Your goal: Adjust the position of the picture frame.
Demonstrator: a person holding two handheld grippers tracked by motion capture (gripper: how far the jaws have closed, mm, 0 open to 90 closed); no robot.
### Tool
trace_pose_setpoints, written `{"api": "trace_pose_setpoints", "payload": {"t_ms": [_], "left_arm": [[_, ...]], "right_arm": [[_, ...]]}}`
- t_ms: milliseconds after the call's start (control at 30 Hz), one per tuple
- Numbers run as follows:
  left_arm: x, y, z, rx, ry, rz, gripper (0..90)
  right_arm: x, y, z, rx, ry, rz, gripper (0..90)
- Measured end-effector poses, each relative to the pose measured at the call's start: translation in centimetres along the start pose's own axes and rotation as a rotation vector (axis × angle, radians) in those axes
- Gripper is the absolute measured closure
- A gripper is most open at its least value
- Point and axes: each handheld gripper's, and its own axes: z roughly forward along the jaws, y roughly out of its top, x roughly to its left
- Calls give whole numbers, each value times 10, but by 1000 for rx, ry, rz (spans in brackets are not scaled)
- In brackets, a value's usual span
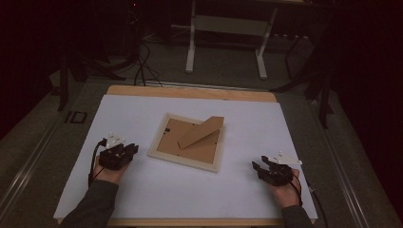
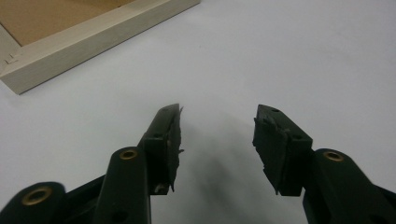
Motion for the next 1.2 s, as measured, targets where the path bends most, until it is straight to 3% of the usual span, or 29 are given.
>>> {"api": "trace_pose_setpoints", "payload": {"t_ms": [67, 200, 567, 733, 767, 900, 1000, 1100, 1167, 1200], "left_arm": [[0, 3, 2, -8, 1, 3, 900], [-1, 13, 12, -11, -4, 16, 900], [-5, 20, 32, 21, -3, 30, 900], [-14, 21, 36, 21, -27, 31, 900], [-21, 20, 38, 27, -37, 52, 900], [-31, 20, 37, 20, -60, 66, 900], [-36, 18, 34, 18, -72, 82, 900], [-40, 14, 31, 15, -85, 78, 900], [-42, 12, 30, 15, -88, 81, 900], [-45, 7, 27, 19, -97, 84, 900]], "right_arm": [[0, 0, 0, -1, 6, 0, 532], [1, -1, 1, 4, 7, -9, 540], [3, -1, 1, -5, 6, 1, 557], [3, -1, 2, -4, 6, 0, 569], [3, -1, 2, -4, 6, 2, 573], [4, -1, 2, -10, 18, 15, 626], [6, 2, 4, -10, 43, 34, 732], [14, 10, 8, 5, 51, -3, 884], [18, 13, 10, 5, 56, -16, 897], [27, 21, 15, 7, 85, -32, 899]]}}
